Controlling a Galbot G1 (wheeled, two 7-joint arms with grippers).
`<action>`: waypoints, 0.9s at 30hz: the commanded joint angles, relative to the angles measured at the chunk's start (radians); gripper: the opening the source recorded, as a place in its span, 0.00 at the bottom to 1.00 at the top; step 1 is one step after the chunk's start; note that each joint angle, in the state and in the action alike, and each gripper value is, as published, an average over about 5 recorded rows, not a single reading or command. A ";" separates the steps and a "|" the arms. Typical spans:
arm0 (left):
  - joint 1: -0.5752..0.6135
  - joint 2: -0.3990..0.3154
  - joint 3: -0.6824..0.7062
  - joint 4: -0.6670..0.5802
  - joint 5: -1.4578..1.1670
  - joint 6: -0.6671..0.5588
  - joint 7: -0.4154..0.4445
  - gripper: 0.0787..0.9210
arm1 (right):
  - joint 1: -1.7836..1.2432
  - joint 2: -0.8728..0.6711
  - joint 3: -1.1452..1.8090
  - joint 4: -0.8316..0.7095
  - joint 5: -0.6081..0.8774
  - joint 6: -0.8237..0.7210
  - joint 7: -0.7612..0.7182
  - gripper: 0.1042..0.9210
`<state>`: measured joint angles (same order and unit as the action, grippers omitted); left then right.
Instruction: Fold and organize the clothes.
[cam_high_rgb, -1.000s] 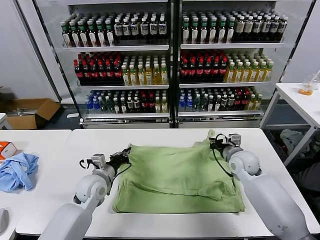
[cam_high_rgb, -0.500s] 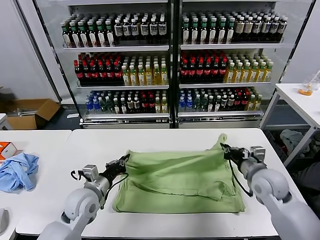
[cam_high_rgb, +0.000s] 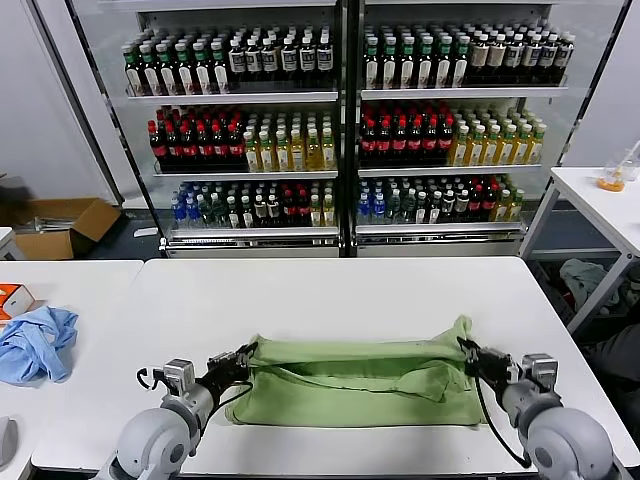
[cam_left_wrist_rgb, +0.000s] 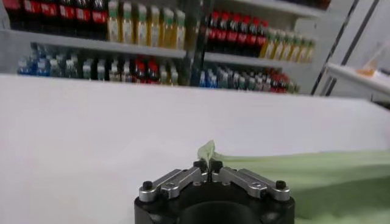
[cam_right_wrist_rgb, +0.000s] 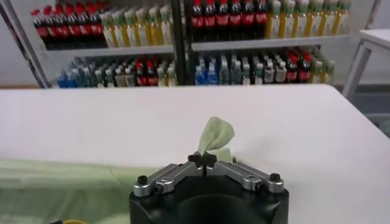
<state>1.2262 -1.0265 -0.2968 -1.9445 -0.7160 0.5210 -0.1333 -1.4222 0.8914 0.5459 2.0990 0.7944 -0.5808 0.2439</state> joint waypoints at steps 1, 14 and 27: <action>0.055 -0.015 -0.002 -0.015 0.102 0.035 -0.007 0.04 | -0.132 0.018 0.028 0.034 -0.076 0.000 -0.003 0.03; 0.151 -0.206 0.027 -0.070 0.382 -0.083 -0.200 0.50 | -0.157 0.025 0.027 0.102 -0.105 0.003 -0.015 0.47; 0.176 -0.282 0.042 -0.001 0.459 -0.117 -0.215 0.84 | -0.141 0.002 0.010 0.097 -0.099 0.003 -0.016 0.87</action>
<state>1.3672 -1.2351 -0.2626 -1.9694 -0.3581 0.4400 -0.3113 -1.5525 0.8958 0.5583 2.1854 0.7033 -0.5782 0.2288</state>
